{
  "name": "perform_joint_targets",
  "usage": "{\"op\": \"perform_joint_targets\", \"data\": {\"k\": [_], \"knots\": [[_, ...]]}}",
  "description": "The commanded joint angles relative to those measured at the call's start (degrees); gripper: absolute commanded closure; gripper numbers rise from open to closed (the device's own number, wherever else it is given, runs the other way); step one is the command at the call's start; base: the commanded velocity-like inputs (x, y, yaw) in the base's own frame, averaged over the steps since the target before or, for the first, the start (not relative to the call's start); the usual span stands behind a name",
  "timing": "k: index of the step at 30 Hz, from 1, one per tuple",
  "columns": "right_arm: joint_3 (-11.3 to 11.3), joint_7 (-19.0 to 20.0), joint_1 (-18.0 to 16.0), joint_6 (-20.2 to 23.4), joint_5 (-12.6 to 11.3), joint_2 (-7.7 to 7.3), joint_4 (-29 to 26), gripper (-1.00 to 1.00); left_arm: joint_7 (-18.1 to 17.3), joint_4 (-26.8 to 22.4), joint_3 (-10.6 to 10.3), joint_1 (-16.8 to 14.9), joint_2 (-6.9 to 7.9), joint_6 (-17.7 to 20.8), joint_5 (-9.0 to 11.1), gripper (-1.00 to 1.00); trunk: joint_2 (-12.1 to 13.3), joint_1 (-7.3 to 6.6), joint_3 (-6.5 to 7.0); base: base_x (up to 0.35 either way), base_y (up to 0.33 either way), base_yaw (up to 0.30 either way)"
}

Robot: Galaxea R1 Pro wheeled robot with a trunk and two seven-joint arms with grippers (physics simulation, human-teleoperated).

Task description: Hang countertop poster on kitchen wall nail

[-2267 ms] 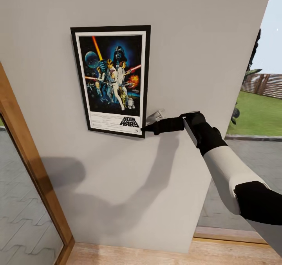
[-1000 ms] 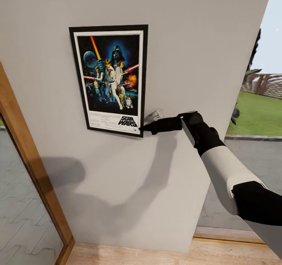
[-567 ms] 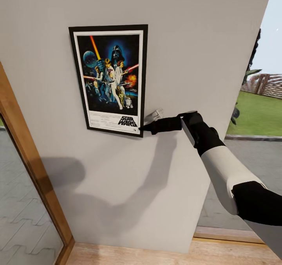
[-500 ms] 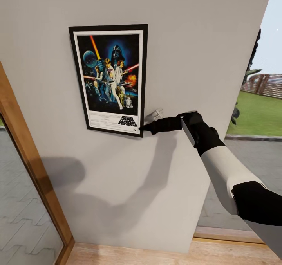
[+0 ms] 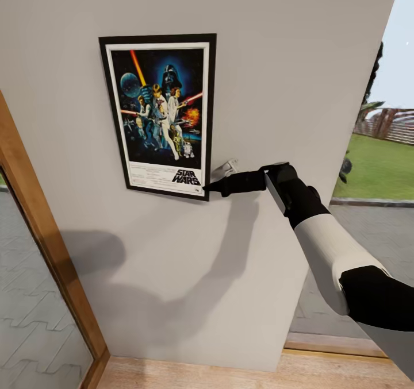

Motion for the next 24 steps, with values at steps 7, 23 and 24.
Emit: {"op": "perform_joint_targets", "data": {"k": [7, 23, 24], "knots": [[0.0, 0.2, -0.2, 0.4, 0.0, 0.40, 0.0, 1.00, -0.1, 0.1, 0.4, 0.0, 0.01, -0.3, -0.4, -1.00, -0.1, 0.03, -0.06, 0.000, 0.000, 0.000], [-0.1, 0.2, -0.2, 0.4, 0.0, 0.50, 0.0, 1.00, -0.1, 0.1, 0.4, 0.0, 0.01, -0.3, -0.4, -1.00, -0.1, 0.03, -0.06, 0.000, 0.000, 0.000], [-0.1, 0.2, -0.2, 0.4, 0.0, 0.50, 0.0, 1.00, -0.1, 0.1, 0.4, 0.0, 0.01, -0.3, -0.4, -1.00, -0.1, 0.03, -0.06, 0.000, 0.000, 0.000]]}}
